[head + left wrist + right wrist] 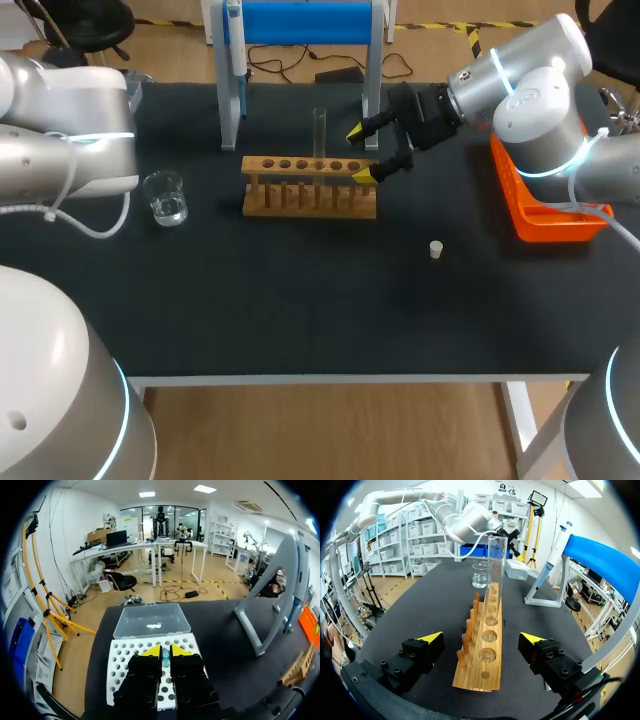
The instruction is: Invert the test tube, pick up the pipette, mount the tip to pipette, aspirate from beaker and dispense into the tube, eject the tip, return the pipette, and cap with the stopper.
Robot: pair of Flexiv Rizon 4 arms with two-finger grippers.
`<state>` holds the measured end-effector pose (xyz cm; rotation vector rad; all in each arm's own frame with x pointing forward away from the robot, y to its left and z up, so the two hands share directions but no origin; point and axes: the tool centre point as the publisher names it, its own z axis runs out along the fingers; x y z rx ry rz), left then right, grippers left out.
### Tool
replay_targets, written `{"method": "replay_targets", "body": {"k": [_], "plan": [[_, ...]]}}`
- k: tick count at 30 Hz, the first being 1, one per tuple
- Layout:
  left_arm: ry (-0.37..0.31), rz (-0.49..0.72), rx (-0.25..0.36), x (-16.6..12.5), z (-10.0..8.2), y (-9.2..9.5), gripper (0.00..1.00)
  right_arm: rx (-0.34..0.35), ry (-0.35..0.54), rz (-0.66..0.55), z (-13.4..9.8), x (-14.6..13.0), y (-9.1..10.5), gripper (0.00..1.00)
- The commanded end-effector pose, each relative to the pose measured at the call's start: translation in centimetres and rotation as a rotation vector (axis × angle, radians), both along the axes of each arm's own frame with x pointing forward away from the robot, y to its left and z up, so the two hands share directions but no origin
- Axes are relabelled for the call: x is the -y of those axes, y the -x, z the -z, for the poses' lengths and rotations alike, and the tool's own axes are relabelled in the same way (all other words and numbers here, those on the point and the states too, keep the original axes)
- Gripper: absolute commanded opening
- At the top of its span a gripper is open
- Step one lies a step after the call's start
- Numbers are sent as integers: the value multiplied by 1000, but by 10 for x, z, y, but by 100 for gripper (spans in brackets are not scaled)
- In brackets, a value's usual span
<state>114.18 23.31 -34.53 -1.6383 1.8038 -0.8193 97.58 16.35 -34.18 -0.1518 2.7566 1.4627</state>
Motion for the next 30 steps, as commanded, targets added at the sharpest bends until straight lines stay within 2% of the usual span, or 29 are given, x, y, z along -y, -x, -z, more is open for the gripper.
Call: {"method": "replay_targets", "body": {"k": [1,21,26,30], "plan": [[-7,-4,13,0,-2,4,0,-1,3,0,-1,1,0,100],[-29,-28,92,-8,-41,6,0,-1,3,0,-1,1,0,100],[-10,-19,129,-11,-58,11,0,-1,3,0,-1,1,0,100],[0,55,154,-7,-75,17,0,-1,3,0,-1,1,0,100]]}}
